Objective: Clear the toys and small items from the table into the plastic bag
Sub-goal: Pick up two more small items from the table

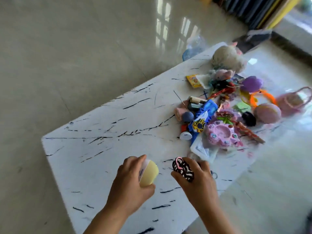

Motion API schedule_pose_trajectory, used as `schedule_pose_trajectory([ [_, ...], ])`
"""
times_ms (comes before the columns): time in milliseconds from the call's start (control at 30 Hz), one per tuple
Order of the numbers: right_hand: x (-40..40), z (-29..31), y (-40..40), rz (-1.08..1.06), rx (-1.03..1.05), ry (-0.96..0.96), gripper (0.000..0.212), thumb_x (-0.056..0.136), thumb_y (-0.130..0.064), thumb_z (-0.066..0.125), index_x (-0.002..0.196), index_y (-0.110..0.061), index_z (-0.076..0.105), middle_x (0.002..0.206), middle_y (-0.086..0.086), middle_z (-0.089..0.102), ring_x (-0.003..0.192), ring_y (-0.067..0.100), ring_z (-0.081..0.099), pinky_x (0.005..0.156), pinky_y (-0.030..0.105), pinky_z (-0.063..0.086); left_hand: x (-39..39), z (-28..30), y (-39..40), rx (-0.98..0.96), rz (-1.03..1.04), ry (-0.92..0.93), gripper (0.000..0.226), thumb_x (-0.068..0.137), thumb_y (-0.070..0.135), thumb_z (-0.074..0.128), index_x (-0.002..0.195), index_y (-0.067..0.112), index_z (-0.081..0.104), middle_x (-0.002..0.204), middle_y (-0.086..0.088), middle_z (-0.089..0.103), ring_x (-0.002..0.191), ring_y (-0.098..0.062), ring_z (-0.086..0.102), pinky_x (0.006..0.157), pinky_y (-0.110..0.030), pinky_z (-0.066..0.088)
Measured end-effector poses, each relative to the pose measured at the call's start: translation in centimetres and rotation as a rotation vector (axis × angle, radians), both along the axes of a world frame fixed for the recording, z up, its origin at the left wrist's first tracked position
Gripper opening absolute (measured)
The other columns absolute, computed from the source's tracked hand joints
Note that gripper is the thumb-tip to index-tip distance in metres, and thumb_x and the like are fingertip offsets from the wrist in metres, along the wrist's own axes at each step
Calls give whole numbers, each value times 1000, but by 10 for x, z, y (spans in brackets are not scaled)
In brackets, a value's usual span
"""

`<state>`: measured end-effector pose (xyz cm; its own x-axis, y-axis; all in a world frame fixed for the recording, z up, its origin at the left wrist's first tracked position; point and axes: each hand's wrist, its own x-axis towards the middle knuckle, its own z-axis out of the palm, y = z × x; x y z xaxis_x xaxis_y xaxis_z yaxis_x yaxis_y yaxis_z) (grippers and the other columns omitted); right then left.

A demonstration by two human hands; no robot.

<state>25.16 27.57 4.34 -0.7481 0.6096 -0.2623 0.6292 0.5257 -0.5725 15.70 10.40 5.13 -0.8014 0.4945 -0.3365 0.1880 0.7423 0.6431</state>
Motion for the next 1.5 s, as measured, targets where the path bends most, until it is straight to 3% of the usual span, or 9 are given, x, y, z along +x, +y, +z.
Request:
schedule_pose_trajectory([
  [233, 126, 68, 5, -351, -26, 118, 43, 69, -37, 75, 109, -39, 59, 102, -12, 43, 80, 2, 50, 70, 14, 37, 65, 57, 53, 51, -362, 65, 81, 67, 48, 69, 138, 39, 31, 125, 22, 30, 116, -4, 37, 87, -17, 33],
  [333, 187, 83, 5, -502, -14, 132, 41, 70, -34, 75, 108, -39, 60, 99, -11, 48, 76, -1, 50, 72, 17, 44, 99, 72, 82, 49, -530, 62, 80, 67, 48, 69, 138, 40, 33, 123, 17, 35, 114, -8, 40, 89, -21, 39],
  [400, 232, 92, 4, -627, 1, 144, 40, 69, -37, 74, 104, -44, 58, 94, -16, 48, 73, 0, 54, 70, 19, 48, 127, 80, 105, 40, -658, 59, 79, 68, 45, 69, 139, 39, 33, 124, 15, 35, 115, -9, 40, 89, -22, 39],
  [500, 296, 100, -1, -809, 36, 150, 41, 68, -44, 73, 104, -50, 55, 92, -19, 45, 74, -4, 54, 66, 8, 41, 173, 89, 137, 28, -837, 36, 77, 70, 40, 69, 138, 39, 32, 126, 17, 33, 114, -9, 39, 84, -23, 37],
  [700, 432, 113, -24, -1138, 111, 114, 44, 71, -45, 71, 113, -42, 55, 96, -10, 44, 78, 1, 50, 66, 10, 37, 308, 102, 184, 40, -1180, 6, 78, 68, 34, 72, 138, 34, 37, 125, 13, 39, 115, -10, 43, 89, -24, 37],
  [800, 500, 116, -44, -1302, 120, 82, 43, 73, -47, 69, 113, -42, 54, 99, -8, 44, 84, 11, 57, 70, 22, 44, 383, 106, 193, 17, -1326, 34, 78, 67, 40, 73, 137, 33, 39, 130, 8, 42, 118, -15, 45, 94, -26, 39],
  [1133, 758, 65, -151, -1733, 17, 19, 52, 75, -42, 72, 121, -26, 54, 104, -6, 39, 107, 18, 49, 86, 25, 42, 670, 78, 160, -85, -1711, -22, 74, 68, 56, 68, 133, 33, 42, 131, 14, 44, 111, -4, 53, 87, -16, 37],
  [1333, 879, 16, -198, -1968, -53, -22, 56, 72, -37, 77, 120, -17, 56, 113, 7, 49, 109, 24, 48, 84, 26, 40, 829, 31, 138, -174, -1930, -16, 77, 69, 59, 62, 136, 35, 36, 136, 15, 41, 116, -10, 52, 93, -24, 42],
  [1500, 946, -38, -219, -2102, -108, 78, 61, 76, -23, 74, 130, -15, 47, 128, 8, 43, 121, 20, 39, 93, 24, 36, 939, -23, 113, -204, -2071, -19, 72, 78, 52, 58, 140, 31, 28, 141, 11, 33, 116, -17, 51, 85, -26, 43],
])
